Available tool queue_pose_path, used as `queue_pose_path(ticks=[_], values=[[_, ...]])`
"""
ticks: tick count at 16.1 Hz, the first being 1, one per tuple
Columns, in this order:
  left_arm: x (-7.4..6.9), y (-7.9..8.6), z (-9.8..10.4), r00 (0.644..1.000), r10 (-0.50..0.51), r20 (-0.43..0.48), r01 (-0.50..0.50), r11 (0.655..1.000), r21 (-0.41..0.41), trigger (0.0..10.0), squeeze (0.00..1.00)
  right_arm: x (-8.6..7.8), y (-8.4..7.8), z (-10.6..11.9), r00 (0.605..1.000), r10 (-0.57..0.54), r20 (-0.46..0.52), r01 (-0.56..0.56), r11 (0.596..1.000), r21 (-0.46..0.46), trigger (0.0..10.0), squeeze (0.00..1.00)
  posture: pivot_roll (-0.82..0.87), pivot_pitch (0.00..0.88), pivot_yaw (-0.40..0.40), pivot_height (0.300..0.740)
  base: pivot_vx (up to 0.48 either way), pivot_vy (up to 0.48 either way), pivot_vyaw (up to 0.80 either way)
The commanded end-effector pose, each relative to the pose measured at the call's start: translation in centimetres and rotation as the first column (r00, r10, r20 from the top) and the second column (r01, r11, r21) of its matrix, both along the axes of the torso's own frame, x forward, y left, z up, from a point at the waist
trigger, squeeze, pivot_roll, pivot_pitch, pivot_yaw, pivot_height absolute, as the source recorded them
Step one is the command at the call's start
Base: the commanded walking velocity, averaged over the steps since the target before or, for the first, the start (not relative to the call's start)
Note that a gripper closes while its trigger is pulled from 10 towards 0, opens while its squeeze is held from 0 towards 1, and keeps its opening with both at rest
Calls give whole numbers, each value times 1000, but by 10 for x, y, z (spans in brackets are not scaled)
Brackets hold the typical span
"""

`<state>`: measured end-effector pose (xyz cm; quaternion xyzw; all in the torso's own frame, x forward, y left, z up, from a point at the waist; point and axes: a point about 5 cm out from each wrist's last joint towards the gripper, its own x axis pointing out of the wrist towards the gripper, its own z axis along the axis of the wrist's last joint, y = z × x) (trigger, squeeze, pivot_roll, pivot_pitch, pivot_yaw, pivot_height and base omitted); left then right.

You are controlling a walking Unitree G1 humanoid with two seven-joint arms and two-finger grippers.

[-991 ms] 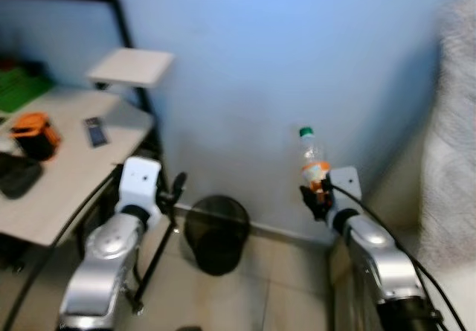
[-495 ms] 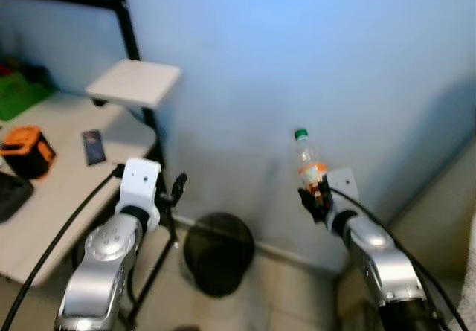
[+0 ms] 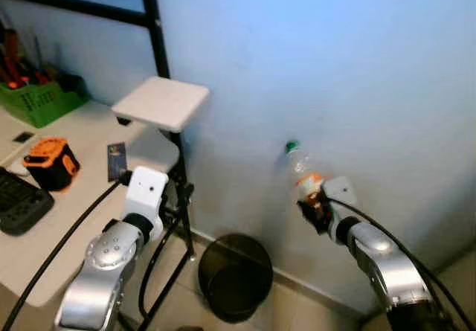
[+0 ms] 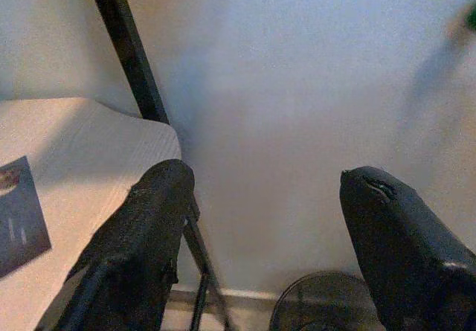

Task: Clean up the room

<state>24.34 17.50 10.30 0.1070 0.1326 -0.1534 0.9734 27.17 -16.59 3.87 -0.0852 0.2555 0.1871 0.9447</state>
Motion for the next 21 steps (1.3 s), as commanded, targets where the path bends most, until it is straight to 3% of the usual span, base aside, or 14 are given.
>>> queue_pose_path(ticks=[1, 4, 6, 7, 9, 12, 14, 16, 17, 21], values=[[1, 4, -2, 999, -35, -27, 36, 998, 43, 10000, 0, 4, 11, -2, 996, 88, -25, -89, 996, -24, 10000, 0, 143, 0, -25, 740, 0, 0, 0], [-6, 0, -7, 973, -203, -108, 213, 973, 90, 10000, 0, 4, 16, -22, 948, 274, -161, -290, 953, -88, 10000, 0, 151, 0, -27, 740, 0, 0, 0], [-15, 2, -10, 939, -297, -174, 321, 938, 129, 10000, 0, 5, 23, -33, 909, 355, -220, -385, 916, -114, 10000, 0, 159, 0, -28, 740, 0, 0, 0], [-19, 6, -13, 908, -353, -224, 389, 911, 141, 10000, 0, 7, 28, -41, 894, 372, -249, -419, 891, -174, 10000, 0, 164, 0, -32, 740, 0, 0, 0], [-27, 8, -15, 857, -425, -293, 474, 872, 121, 10000, 0, 11, 34, -48, 908, 322, -266, -380, 901, -207, 10000, 0, 168, 0, -38, 740, 0, 0, 0], [-34, 10, -15, 806, -481, -344, 536, 840, 83, 10000, 0, 14, 52, -53, 921, 285, -266, -348, 908, -234, 10000, 0, 181, 0, -47, 740, 0, 0, 0], [-35, 10, -15, 793, -492, -360, 550, 832, 76, 10000, 0, 16, 59, -52, 922, 274, -274, -343, 905, -251, 10000, 0, 181, 0, -47, 740, 0, 0, 0], [-36, 11, -16, 789, -493, -368, 554, 829, 78, 10000, 0, 14, 54, -55, 926, 253, -281, -328, 907, -264, 10000, 35, 180, 0, -52, 740, 0, 0, 0], [-35, 12, -16, 787, -493, -371, 555, 828, 79, 10000, 0, 13, 55, -57, 924, 252, -288, -328, 910, -254, 10000, 1000, 181, 0, -54, 740, 0, 0, 0], [-36, 13, -16, 787, -490, -375, 554, 828, 81, 10000, 0, 5, 66, -61, 903, 302, -305, -365, 914, -178, 10000, 1000, 188, 0, -60, 740, 0, 0, 0]])
